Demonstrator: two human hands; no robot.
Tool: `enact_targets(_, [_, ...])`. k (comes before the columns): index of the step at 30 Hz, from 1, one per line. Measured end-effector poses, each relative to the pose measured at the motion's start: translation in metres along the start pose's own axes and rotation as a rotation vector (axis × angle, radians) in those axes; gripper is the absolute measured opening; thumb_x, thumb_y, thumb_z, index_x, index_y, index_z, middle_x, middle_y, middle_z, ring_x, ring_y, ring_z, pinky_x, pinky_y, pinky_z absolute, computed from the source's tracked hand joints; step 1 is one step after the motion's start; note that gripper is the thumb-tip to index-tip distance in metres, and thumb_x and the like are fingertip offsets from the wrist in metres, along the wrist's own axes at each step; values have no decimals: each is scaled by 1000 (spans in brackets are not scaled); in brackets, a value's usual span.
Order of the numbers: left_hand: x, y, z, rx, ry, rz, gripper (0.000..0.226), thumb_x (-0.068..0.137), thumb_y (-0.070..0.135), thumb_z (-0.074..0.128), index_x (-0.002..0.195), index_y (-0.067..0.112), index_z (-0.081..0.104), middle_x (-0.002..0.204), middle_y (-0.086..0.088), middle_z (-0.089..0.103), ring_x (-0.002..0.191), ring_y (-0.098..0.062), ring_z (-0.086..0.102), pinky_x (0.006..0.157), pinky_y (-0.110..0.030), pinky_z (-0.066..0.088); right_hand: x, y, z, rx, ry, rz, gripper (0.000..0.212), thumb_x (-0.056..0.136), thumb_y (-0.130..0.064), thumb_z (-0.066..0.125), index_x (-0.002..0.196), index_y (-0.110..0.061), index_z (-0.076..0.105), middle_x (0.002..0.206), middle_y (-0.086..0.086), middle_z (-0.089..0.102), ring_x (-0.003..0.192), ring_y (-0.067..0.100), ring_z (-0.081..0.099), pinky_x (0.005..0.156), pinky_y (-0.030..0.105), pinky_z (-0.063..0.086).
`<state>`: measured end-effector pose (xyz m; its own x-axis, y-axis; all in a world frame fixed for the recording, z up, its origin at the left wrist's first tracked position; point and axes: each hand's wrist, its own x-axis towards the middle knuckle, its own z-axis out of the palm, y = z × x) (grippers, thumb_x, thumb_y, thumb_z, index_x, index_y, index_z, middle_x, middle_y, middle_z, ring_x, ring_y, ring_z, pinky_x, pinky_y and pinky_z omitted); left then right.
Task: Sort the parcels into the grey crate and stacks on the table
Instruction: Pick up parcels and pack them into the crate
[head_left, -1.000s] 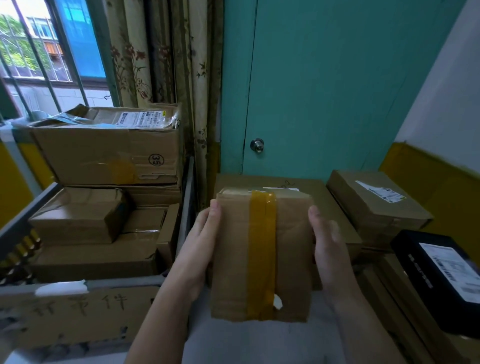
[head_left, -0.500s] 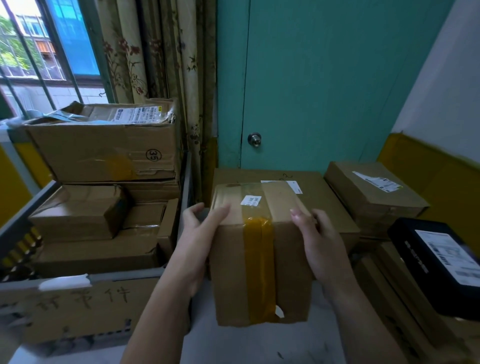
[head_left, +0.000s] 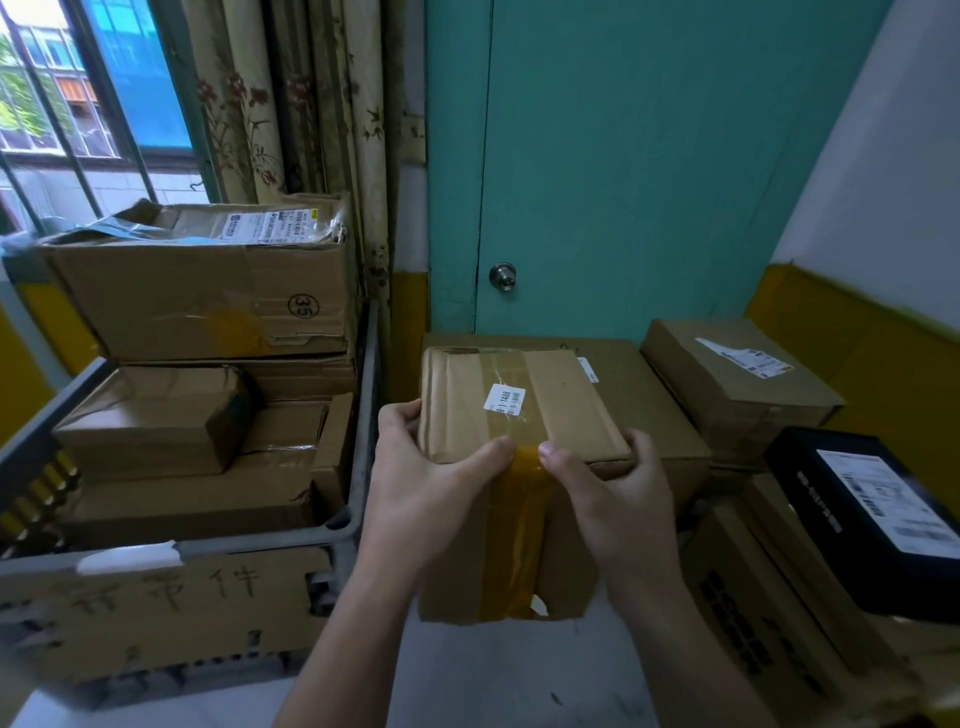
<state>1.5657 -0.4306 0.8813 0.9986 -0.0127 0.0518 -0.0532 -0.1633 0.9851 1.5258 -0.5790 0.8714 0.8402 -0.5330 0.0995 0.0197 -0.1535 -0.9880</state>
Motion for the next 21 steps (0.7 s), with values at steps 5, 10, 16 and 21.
enact_targets(5, [-9,-2,4,-8,-1,-37,108,42,64,80,134,31,34,119,12,49,108,-9,52,92,-36,54,1,1,0,1,37,-36,57,76,-31,82,116,-31,41,103,-17,52,95,9,57,64,19,52])
enact_targets(10, [-8,-3,3,-47,11,-65,73,69,59,75,126,35,37,112,17,49,102,-7,53,85,-33,53,-4,4,3,-14,31,-26,50,82,-36,76,118,-32,42,105,-16,54,93,6,57,64,19,52])
enact_targets(16, [2,6,-9,-259,-35,-238,104,50,101,42,135,40,41,138,-1,50,127,-26,49,110,-57,38,-3,-7,-1,37,36,11,19,99,-45,47,97,-27,54,91,2,66,88,23,66,80,46,58])
enact_targets(21, [-1,10,-13,-265,-68,-272,73,74,89,40,126,37,42,135,-2,53,120,-25,54,102,-51,46,-5,-15,-3,47,15,10,22,99,-47,44,92,-27,52,86,5,64,85,27,65,77,47,55])
